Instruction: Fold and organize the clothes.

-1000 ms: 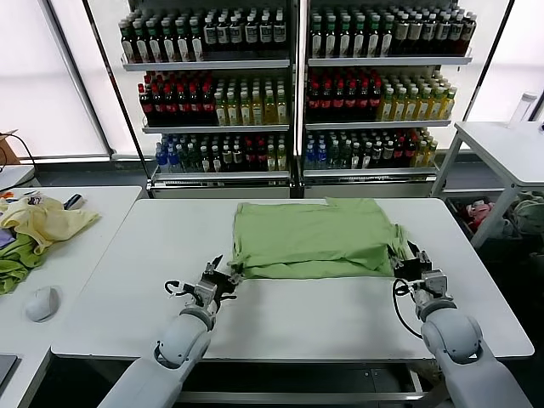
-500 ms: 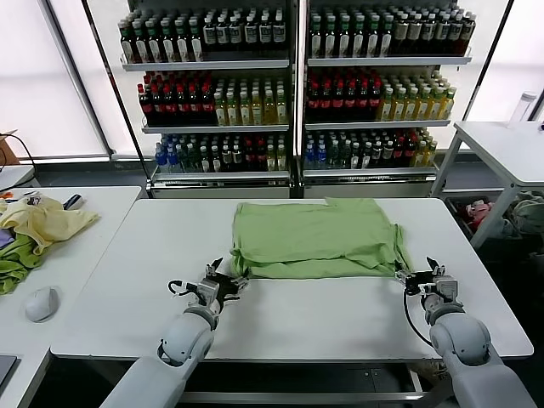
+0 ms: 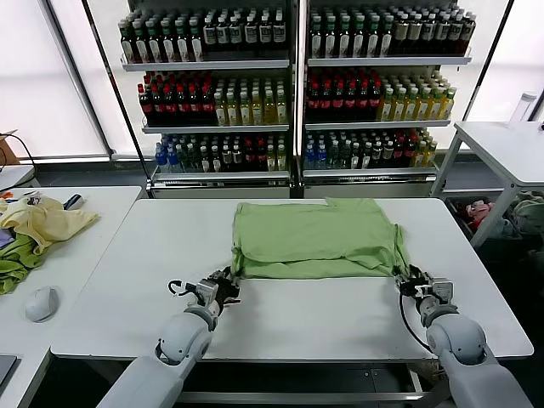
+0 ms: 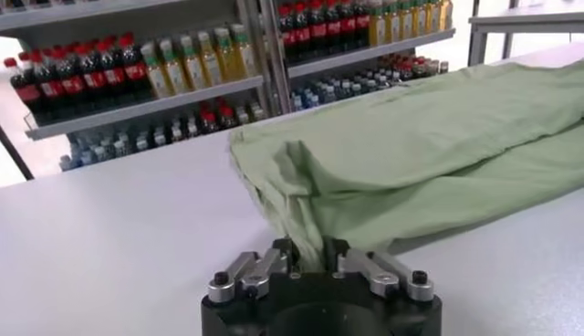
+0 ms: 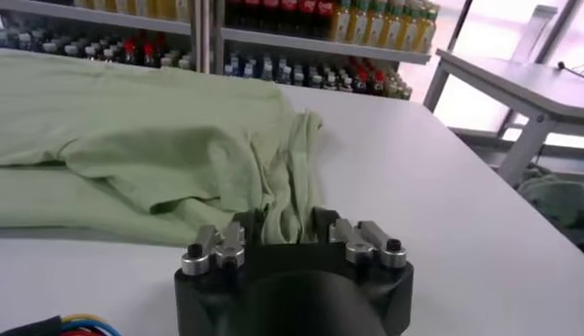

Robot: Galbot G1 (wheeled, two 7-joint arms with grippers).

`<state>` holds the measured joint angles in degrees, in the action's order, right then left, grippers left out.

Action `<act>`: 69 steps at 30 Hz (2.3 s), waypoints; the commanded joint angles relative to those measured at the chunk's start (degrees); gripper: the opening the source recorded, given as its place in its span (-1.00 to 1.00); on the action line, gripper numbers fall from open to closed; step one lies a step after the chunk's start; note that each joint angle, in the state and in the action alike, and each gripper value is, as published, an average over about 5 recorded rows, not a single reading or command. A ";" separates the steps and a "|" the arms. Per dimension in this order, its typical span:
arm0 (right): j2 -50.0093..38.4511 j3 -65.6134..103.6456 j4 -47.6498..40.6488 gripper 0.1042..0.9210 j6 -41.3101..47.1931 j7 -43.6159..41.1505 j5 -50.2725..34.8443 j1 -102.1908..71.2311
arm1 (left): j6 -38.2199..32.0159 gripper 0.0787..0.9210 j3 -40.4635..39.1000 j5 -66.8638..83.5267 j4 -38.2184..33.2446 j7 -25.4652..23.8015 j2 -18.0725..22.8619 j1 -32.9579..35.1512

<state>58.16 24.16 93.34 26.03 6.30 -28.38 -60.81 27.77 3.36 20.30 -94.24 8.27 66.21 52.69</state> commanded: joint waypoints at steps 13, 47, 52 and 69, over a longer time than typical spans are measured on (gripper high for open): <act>-1.86 4.59 14.87 -0.88 0.61 0.00 -0.26 -14.17 | 0.46 -0.95 4.14 0.87 -16.43 -0.04 -5.30 12.84; -4.80 5.44 23.47 0.15 1.91 4.05 0.53 -8.34 | 0.70 -0.16 11.47 6.19 -22.11 4.78 -12.65 13.66; -3.74 -4.28 8.25 0.51 4.05 5.03 -3.81 10.26 | 1.67 0.19 4.79 9.60 -10.34 5.88 -10.62 -1.09; 7.59 -19.41 -22.87 0.76 6.47 4.79 -4.16 35.95 | 0.92 0.77 -7.02 8.12 16.09 6.06 -0.86 -21.93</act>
<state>60.68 12.18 87.58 31.50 10.91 -31.59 -40.25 28.86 3.05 27.54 -95.65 13.90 59.96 45.67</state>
